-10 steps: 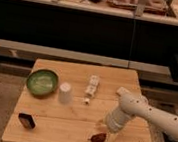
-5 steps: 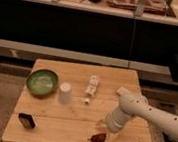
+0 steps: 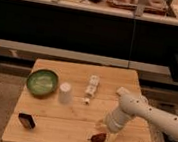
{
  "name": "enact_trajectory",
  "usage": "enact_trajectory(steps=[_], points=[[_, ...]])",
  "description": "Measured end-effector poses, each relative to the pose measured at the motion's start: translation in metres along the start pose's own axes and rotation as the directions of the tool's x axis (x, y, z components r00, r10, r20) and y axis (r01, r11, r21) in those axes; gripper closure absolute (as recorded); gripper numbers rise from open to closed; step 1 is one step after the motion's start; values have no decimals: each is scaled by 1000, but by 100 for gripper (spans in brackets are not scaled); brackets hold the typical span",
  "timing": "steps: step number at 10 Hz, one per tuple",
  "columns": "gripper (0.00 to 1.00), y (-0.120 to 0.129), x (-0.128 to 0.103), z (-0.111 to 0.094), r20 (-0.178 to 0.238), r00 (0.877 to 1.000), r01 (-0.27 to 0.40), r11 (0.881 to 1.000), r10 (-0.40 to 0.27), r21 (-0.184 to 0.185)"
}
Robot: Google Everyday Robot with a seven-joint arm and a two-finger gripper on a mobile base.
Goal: Place the ceramic cup over the eraser
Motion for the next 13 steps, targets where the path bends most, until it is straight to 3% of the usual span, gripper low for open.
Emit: enact_trajectory(steps=[8,10,11,13], points=[[36,-4,0,-6,-9,1000,4,1000,-4,-1],[36,-29,-6,-26,-36,999,13,1000,-12,15],[36,-44,-9,-41,-40,999,5,999,-3,39],[36,-85,-21,-84,-11,999,-34,993,35,113]])
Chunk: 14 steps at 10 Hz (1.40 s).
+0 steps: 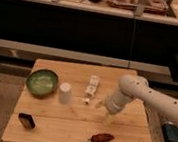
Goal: Place the ceramic cup over the eraser
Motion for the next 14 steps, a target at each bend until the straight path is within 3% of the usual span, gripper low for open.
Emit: enact_trajectory(steps=[2,3,6,9,10,12,14], points=[[36,-30,-11,-24,46,999,-27,998,24,52],[36,-48,-20,-34,89,996,-39,996,32,83],[36,-90,-38,-35,160,987,-17,985,-10,170],[36,-119,-49,-29,199,978,19,968,-71,251],[38,-124,-49,-27,201,976,23,964,-78,264],[55,-134,-51,-19,215,972,29,960,-92,278],[56,-136,-59,-10,235,967,38,967,-99,253]])
